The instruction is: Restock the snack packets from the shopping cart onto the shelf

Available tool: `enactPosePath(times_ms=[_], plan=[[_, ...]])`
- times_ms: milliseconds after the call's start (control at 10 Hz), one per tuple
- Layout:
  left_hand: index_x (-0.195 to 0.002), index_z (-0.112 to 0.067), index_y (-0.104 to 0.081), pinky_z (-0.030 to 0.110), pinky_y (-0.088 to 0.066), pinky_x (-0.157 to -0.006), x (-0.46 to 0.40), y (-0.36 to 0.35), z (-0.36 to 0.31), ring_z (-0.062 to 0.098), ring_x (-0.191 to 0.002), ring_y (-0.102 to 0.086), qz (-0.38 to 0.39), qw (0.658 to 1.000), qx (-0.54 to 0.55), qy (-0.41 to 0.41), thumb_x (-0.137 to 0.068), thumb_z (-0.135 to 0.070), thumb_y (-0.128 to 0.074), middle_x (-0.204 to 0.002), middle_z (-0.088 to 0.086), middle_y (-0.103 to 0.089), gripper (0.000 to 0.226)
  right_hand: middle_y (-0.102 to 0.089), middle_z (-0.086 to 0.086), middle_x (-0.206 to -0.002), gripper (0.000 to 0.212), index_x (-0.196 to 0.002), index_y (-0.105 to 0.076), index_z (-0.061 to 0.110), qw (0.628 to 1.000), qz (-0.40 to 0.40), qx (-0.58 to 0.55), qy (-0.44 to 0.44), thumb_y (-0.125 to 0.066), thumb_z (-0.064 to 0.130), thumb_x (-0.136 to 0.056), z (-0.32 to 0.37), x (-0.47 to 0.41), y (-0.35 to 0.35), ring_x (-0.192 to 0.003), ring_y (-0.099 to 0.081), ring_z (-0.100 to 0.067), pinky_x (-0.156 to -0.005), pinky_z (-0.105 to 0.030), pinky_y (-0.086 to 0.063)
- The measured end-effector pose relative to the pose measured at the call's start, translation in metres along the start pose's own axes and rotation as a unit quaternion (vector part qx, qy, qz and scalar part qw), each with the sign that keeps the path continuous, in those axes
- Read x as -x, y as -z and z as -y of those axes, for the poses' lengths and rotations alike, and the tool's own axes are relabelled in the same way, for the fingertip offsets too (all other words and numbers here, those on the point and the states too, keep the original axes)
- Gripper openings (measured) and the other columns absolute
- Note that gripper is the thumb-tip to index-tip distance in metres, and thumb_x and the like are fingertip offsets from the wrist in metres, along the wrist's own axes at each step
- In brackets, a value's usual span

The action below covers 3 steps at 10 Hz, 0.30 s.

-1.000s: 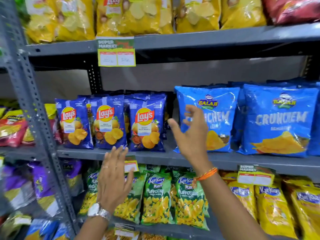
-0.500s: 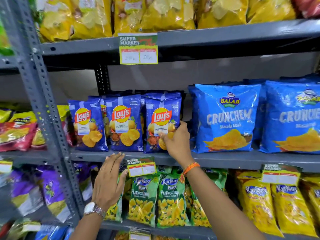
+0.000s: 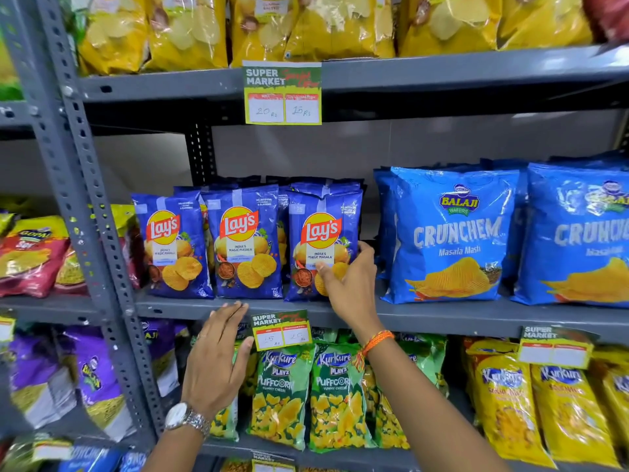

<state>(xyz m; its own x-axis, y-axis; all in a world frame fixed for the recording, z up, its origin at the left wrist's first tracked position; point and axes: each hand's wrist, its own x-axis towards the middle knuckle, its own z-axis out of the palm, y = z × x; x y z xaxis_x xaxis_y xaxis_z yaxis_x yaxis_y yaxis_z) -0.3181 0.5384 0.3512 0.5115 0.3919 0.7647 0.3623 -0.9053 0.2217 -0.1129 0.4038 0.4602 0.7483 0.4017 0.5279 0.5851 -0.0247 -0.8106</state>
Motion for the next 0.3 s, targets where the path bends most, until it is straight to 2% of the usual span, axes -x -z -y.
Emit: enactPosePath(times_ms=[100, 300], plan=[[-0.15, -0.014, -0.047, 0.037, -0.026, -0.12, 0.0013, -0.0008, 0.0008, 0.022, -0.141, -0.041, 0.009, 1.0, 0.0, 0.003, -0.103, -0.041, -0.039, -0.148, 0.003, -0.051, 0.055, -0.047, -0.011, -0.143, 0.091, -0.147, -0.029, 0.008, 1.0, -0.002, 0.002, -0.015, -0.08, 0.041, -0.079, 0.0005, 0.004, 0.0012, -0.133, -0.037, -0.027, -0.109, -0.047, -0.042], [-0.15, -0.013, -0.046, 0.037, -0.025, -0.122, -0.0006, -0.0014, 0.0005, 0.024, -0.142, -0.041, -0.002, 1.0, 0.008, 0.013, -0.103, -0.043, -0.037, -0.149, 0.005, -0.052, 0.056, -0.035, -0.01, -0.149, 0.1, -0.153, -0.02, 0.007, 1.0, -0.005, 0.015, 0.01, -0.078, 0.044, -0.08, -0.0019, 0.0128, 0.0103, -0.138, -0.032, -0.029, -0.112, -0.051, -0.038]])
